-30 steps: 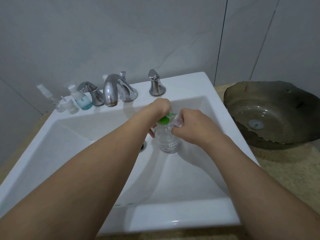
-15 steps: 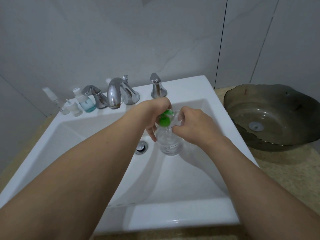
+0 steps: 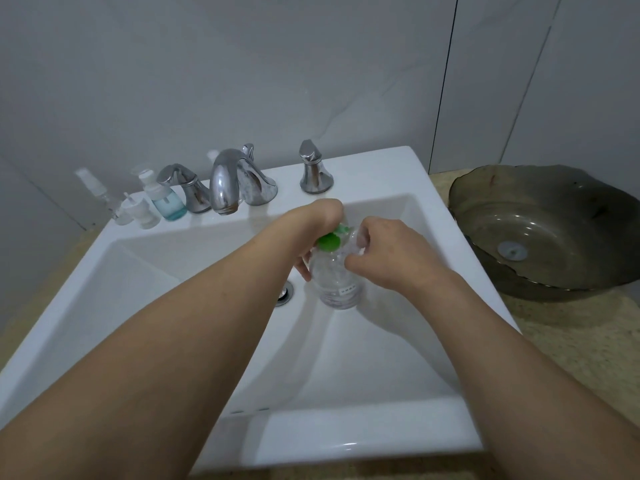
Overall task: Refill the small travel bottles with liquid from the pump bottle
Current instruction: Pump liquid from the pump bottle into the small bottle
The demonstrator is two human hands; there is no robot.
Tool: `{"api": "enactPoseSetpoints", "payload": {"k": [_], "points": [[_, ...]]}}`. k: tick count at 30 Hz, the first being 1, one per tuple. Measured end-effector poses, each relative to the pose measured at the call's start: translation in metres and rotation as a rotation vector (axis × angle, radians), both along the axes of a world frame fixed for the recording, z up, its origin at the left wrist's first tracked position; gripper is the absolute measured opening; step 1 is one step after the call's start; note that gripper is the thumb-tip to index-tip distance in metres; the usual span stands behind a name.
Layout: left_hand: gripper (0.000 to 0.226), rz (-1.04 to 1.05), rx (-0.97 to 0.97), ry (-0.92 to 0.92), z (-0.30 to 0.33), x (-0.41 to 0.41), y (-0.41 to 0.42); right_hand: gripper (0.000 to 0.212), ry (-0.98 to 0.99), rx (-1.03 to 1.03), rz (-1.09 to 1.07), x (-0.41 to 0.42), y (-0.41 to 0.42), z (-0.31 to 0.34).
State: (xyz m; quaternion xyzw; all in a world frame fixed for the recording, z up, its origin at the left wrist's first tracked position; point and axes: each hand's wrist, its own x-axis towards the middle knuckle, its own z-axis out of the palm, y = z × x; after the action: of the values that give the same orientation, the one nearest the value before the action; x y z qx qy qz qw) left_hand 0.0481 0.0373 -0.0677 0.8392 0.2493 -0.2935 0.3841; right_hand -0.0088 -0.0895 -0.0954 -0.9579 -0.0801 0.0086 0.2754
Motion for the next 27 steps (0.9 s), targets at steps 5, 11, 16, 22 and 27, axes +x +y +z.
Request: {"api": "enactPoseSetpoints", "payload": {"k": [5, 11, 16, 22, 27], "points": [[0.046, 0.0, -0.044, -0.002, 0.015, 0.001, 0.001, 0.032, -0.099, -0.005, -0.023, 0.001, -0.001, 0.004], [0.041, 0.014, -0.023, -0.033, 0.013, -0.003, 0.001, 0.028, -0.067, 0.035, -0.02, -0.001, -0.001, 0.004], [0.038, 0.05, 0.024, -0.08, -0.002, -0.002, -0.005, 0.027, -0.009, -0.006, -0.003, -0.001, -0.001, 0.001], [0.039, 0.043, 0.033, -0.086, -0.006, 0.0, -0.003, 0.028, 0.029, 0.003, 0.003, 0.0, 0.0, -0.001], [0.035, 0.016, -0.008, -0.065, 0.005, -0.005, 0.001, 0.027, -0.046, -0.016, -0.007, -0.001, -0.001, 0.001]]}}
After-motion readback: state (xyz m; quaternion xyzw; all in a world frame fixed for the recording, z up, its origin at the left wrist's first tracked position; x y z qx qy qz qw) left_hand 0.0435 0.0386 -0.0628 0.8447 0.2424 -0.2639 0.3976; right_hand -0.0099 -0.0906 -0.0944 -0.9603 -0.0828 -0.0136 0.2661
